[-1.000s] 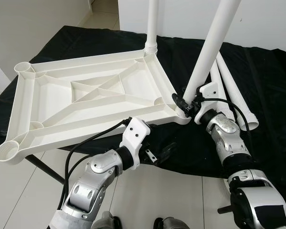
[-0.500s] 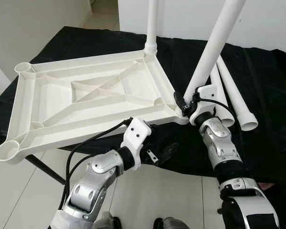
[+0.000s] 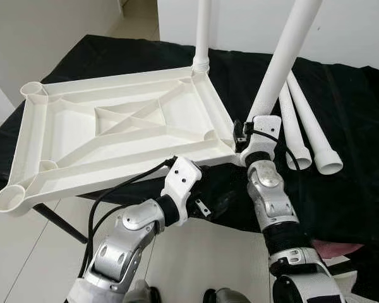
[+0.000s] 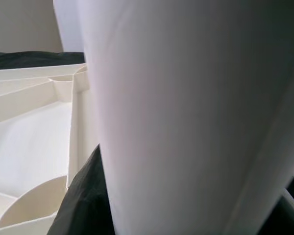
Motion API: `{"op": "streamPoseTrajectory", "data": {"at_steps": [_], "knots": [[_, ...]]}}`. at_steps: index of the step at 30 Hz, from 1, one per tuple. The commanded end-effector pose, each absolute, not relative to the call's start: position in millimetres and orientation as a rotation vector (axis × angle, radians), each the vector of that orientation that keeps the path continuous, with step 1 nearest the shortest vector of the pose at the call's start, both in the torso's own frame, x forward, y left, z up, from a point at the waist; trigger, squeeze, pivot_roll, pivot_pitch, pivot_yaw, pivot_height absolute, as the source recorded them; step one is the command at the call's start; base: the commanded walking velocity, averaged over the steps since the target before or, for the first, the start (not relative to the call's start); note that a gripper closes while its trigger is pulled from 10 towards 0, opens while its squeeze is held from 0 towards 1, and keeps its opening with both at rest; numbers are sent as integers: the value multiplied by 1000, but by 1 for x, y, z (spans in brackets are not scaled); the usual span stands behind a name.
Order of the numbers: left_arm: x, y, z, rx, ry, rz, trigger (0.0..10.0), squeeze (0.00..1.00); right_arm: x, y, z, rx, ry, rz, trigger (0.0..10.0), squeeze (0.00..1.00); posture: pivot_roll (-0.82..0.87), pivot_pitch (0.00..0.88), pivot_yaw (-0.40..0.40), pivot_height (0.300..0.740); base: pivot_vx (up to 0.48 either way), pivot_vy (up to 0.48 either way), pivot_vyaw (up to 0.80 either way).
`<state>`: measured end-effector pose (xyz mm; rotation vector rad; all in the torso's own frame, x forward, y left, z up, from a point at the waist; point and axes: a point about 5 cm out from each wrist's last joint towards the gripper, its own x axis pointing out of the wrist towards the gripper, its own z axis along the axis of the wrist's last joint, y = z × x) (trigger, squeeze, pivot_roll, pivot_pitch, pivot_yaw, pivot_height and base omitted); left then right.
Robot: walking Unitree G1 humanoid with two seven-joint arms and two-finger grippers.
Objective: Building children table
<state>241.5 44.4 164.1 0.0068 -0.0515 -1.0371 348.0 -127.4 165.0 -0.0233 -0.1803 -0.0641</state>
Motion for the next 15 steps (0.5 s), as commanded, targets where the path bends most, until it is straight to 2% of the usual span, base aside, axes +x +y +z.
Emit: {"op": "streamPoseTrajectory", "data": {"at_steps": [1, 5, 14, 15], "knots": [[239, 43, 163, -7, -51, -1022, 10000, 0, 338, -132, 144, -13, -102, -183, 10000, 0, -66, 93, 10, 740, 0, 0, 0], [239, 44, 163, -9, -50, -1021, 10000, 0, 333, -130, 145, 9, -113, -230, 10000, 0, -61, 99, 10, 740, 0, 0, 0], [239, 44, 164, -12, -48, -1023, 10000, 0, 333, -121, 148, 26, -101, -173, 10000, 0, -67, 110, 18, 740, 0, 0, 0], [239, 44, 164, -12, -49, -1023, 10000, 0, 334, -121, 150, 28, -108, -157, 10000, 106, -67, 110, 18, 740, 0, 0, 0]]}}
